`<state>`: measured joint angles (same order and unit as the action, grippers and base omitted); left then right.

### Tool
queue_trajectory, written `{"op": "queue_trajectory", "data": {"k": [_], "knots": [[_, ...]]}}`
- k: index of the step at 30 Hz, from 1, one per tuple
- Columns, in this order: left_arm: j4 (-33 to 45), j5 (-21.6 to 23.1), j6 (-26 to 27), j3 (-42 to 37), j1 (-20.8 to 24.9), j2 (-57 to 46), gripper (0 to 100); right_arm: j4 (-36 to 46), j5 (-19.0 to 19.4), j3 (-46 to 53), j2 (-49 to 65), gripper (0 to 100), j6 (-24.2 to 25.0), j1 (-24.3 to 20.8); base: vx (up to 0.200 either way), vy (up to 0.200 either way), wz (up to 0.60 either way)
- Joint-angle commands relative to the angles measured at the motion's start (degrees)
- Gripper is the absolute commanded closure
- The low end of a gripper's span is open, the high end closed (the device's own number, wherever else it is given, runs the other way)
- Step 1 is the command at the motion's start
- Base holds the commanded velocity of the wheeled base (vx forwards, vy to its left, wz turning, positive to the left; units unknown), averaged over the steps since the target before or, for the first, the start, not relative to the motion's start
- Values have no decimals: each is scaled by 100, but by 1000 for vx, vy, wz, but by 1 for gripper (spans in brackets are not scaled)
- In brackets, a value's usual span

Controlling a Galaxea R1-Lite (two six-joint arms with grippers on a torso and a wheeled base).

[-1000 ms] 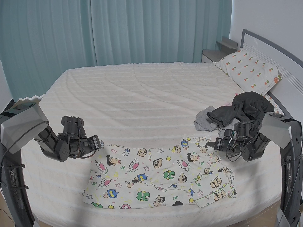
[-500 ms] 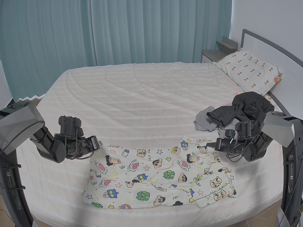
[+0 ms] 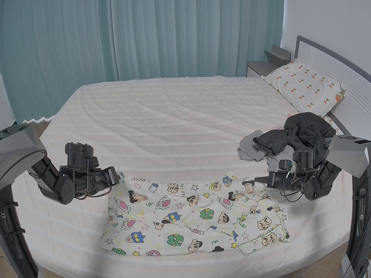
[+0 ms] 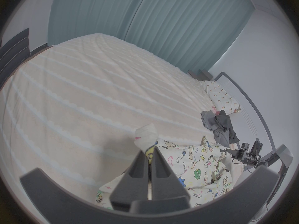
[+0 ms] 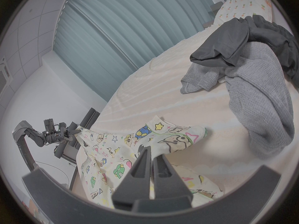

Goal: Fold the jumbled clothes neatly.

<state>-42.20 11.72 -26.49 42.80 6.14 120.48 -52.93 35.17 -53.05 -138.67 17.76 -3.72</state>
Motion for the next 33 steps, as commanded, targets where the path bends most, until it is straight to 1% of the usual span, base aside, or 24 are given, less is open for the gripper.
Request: {"op": "queue_trajectory", "data": {"k": [1,7,12,15,18,24,25,30,33], "knots": [[-69,6,-5,-167,18,-51,100,20,7,-12,6,100,-1,-50,0,0,0],[-86,33,12,-299,45,-200,100,-7,87,93,121,100,-1,-32,0,0,0],[-95,252,21,-545,54,-438,100,-7,262,445,437,100,-10,38,0,0,0],[-95,358,21,-641,54,-613,100,-7,271,603,507,100,-80,73,0,0,0],[-95,375,12,-650,54,-631,100,11,271,594,428,100,-159,73,0,0,0],[-95,375,12,-641,54,-552,100,169,245,269,112,100,-141,-6,0,0,0],[-95,375,12,-641,54,-552,100,187,245,252,103,0,-141,-6,0,0,0],[-95,375,12,-624,54,-490,100,319,245,-56,-178,0,-168,-41,0,0,0],[-95,375,-5,-589,45,-455,100,450,245,-434,-433,0,-159,-217,0,0,0]]}}
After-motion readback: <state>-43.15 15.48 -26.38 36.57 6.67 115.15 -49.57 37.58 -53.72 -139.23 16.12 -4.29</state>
